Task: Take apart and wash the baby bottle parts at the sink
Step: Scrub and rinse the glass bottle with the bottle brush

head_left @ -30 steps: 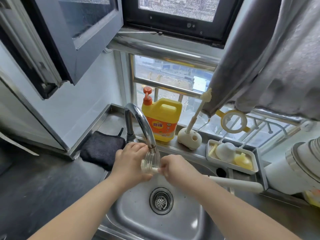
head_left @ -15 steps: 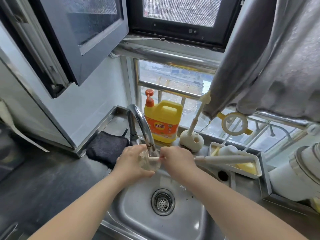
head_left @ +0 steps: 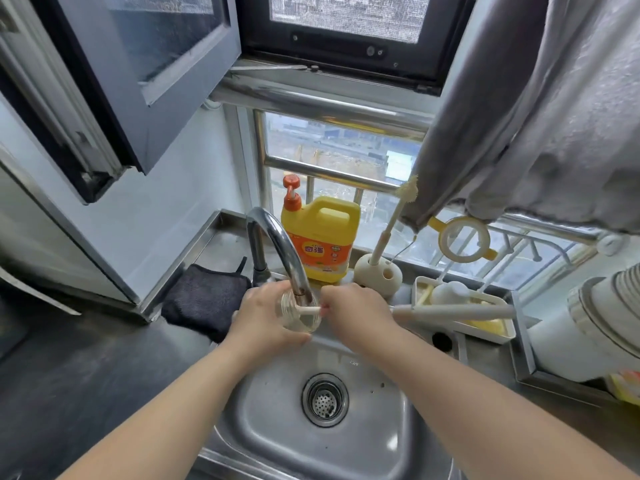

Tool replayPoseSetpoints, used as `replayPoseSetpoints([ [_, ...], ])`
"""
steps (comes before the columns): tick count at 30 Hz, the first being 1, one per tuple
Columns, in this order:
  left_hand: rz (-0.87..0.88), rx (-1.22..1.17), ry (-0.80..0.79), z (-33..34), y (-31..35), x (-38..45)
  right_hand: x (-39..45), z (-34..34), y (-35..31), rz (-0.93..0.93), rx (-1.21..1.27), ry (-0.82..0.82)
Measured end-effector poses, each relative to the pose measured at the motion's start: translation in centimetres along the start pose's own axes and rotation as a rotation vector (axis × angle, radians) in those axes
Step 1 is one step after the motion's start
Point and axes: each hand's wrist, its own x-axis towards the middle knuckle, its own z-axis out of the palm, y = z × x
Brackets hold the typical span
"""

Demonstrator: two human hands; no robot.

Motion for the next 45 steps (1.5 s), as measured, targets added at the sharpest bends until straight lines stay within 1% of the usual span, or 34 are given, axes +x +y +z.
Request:
replayPoseSetpoints([
  [1, 0.002, 0.000, -0.009, 0.0, -0.2, -0.1, 0.0, 0.3, 0.0, 0.028, 0.130, -0.021],
  [3, 0.026, 0.000, 0.000, 0.0, -0.5, -0.3, -0.1, 0.6, -0.1, 0.054, 0.349, -0.114],
  [5, 0.048, 0.073, 0.006, -0.1, -0.3, -0.5, -0.2, 0.3, 0.0, 0.044, 0.411, -0.234],
  [7, 0.065, 0.167, -0.026, -0.2, -0.2, -0.6, -0.2, -0.4, 0.3, 0.027, 0.330, -0.310],
  [8, 0.054, 0.167, -0.039, -0.1, -0.4, -0.6, 0.0, -0.8, 0.4, 0.013, 0.221, -0.300],
  [10, 0.006, 0.106, -0.049, -0.2, -0.7, -0.5, 0.5, -1.5, 0.1, 0.006, -0.038, -0.197],
  [11, -0.010, 0.079, -0.048, -0.3, -0.7, -0.4, 0.5, -1.9, -0.3, 0.004, -0.124, -0.127],
  [13, -0.015, 0.082, -0.046, -0.6, -0.5, -0.1, 0.1, -1.9, -1.3, -0.028, -0.201, -0.037],
  [15, -0.002, 0.106, -0.055, -1.0, -0.4, -0.1, -0.4, -1.2, -1.6, -0.046, -0.210, -0.031],
  [18, 0.031, 0.152, -0.072, -1.2, -0.6, -0.6, -0.8, -0.1, -1.4, 0.050, -0.071, -0.114],
  [21, 0.092, 0.285, -0.053, -1.0, -0.9, -1.2, -0.8, 0.5, -0.9, 0.094, 0.237, -0.257],
  [23, 0.111, 0.329, -0.033, -1.1, -1.1, -1.3, -1.1, 0.5, -0.7, 0.122, 0.391, -0.323],
  [25, 0.183, 0.345, 0.011, -0.9, -1.5, -1.3, -1.3, 0.2, -0.4, 0.137, 0.399, -0.350],
  [26, 0.205, 0.355, 0.019, -0.8, -1.8, -1.2, -1.2, -0.1, -0.2, 0.130, 0.341, -0.338],
  [28, 0.170, 0.360, -0.005, -1.0, -1.8, -1.1, -1.0, -1.1, 0.5, 0.098, 0.195, -0.283],
  [30, 0.145, 0.308, -0.016, -1.1, -1.9, -1.1, -0.7, -2.1, 1.0, 0.060, 0.121, -0.251],
  [33, 0.156, 0.275, 0.001, -1.1, -1.0, -1.0, -0.3, -1.9, -0.1, 0.029, 0.122, -0.244],
  [35, 0.175, 0.260, 0.041, -1.1, -0.9, -0.8, -0.6, -0.8, -1.0, 0.019, 0.200, -0.232],
  [37, 0.132, 0.283, 0.000, -1.7, -1.0, -0.6, -0.9, -1.1, -0.8, 0.036, 0.198, -0.205],
  [40, 0.060, 0.291, -0.081, -2.1, -1.6, -0.8, -1.0, -2.4, 0.0, 0.056, -0.044, -0.139],
  [42, 0.044, 0.254, -0.102, -1.8, -0.9, -0.9, -1.0, -2.0, -0.9, 0.028, -0.183, -0.052],
  [45, 0.058, 0.226, -0.129, -1.5, 0.1, -0.9, -1.1, -0.1, -2.3, -0.009, -0.195, 0.020],
])
